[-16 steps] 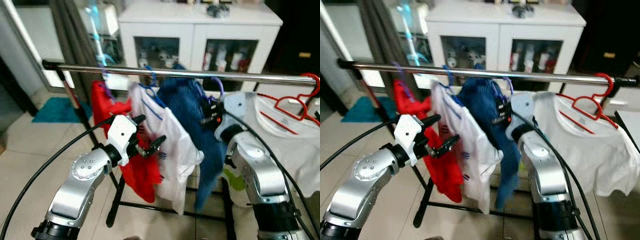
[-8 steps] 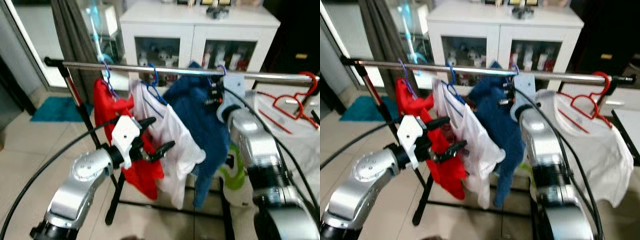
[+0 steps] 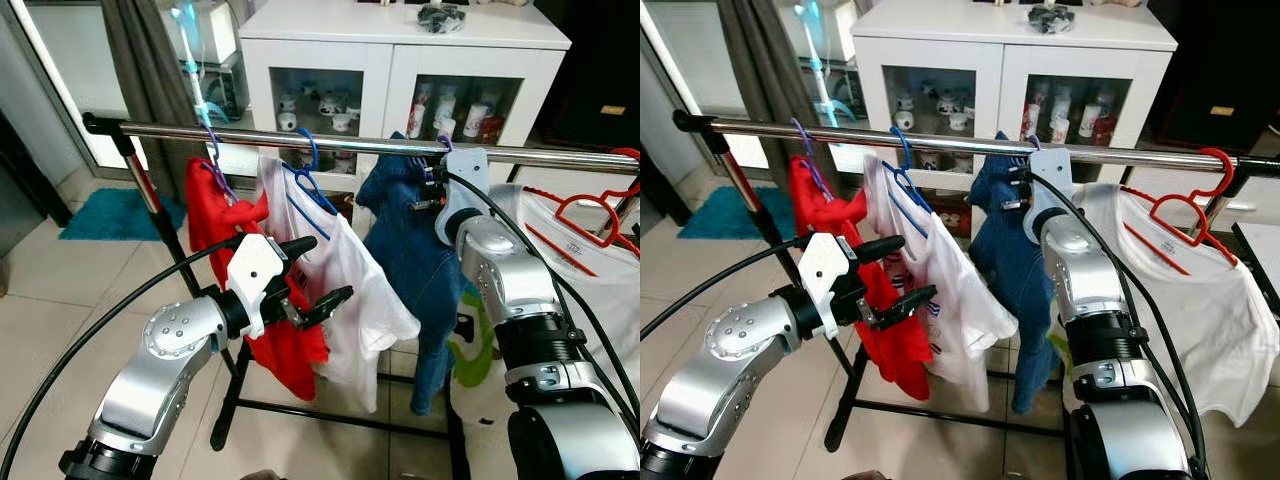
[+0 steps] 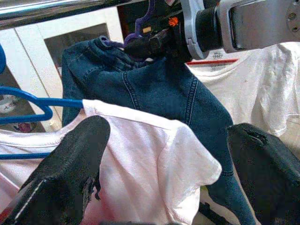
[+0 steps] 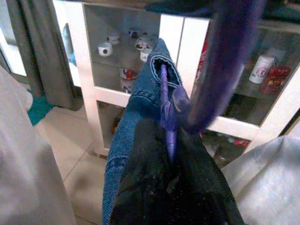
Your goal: Hang hanger
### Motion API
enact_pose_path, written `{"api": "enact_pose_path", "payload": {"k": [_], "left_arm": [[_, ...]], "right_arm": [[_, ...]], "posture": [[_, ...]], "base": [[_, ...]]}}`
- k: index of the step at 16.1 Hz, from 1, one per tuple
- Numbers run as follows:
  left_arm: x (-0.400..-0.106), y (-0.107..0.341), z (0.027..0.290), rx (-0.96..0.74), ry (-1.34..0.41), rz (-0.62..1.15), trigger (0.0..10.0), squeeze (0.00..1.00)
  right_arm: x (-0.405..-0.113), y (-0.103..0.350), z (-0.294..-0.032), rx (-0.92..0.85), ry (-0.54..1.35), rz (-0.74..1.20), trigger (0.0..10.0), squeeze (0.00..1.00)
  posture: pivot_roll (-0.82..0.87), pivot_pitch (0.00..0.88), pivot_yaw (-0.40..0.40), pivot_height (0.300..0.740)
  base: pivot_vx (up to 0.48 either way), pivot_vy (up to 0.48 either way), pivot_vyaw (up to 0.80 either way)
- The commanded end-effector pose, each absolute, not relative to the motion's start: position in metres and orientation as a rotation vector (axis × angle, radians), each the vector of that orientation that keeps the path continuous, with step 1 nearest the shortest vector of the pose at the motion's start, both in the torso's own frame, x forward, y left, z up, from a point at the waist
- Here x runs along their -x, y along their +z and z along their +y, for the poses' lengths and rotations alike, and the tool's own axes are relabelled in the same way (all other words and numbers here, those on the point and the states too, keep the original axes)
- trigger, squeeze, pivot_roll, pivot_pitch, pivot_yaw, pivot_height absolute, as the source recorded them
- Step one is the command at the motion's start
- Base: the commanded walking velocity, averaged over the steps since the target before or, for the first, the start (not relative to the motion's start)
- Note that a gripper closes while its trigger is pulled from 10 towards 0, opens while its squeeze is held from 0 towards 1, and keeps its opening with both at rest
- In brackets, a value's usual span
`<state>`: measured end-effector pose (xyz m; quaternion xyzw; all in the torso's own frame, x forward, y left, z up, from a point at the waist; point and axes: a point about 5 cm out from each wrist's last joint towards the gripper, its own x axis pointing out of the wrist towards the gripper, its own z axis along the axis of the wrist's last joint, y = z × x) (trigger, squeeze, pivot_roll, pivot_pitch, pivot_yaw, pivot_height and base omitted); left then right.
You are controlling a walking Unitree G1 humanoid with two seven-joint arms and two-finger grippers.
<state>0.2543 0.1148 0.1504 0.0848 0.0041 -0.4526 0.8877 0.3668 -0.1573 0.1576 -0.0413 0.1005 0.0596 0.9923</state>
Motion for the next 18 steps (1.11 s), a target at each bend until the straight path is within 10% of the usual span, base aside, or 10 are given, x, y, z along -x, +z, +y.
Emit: {"api": "enact_pose_path", "payload": {"k": [1, 7, 18], "left_arm": [[-0.259, 0.153, 0.116, -0.188, -0.936, 0.003, 10.0, 0.00], [-0.277, 0.151, 0.128, -0.206, -0.740, -0.013, 10.0, 0.00], [-0.278, 0.153, 0.136, -0.143, -0.554, -0.050, 10.0, 0.00]], "right_arm": [[-0.365, 0.162, -0.166, 0.024, 0.091, 0.136, 10.0, 1.00], [-0.325, 0.201, -0.170, -0.041, 0.265, -0.142, 10.0, 1.00], [-0.261, 0.174, -0.158, -0.075, 0.370, -0.072, 10.0, 1.00]], "posture": [[-0.02, 0.000, 0.081, 0.740], [-0.04, 0.000, 0.104, 0.740], [-0.04, 0.002, 0.101, 0.740]], "base": [[0.000, 0.000, 0.00], [0.000, 0.000, 0.00], [0.000, 0.133, 0.00]]}}
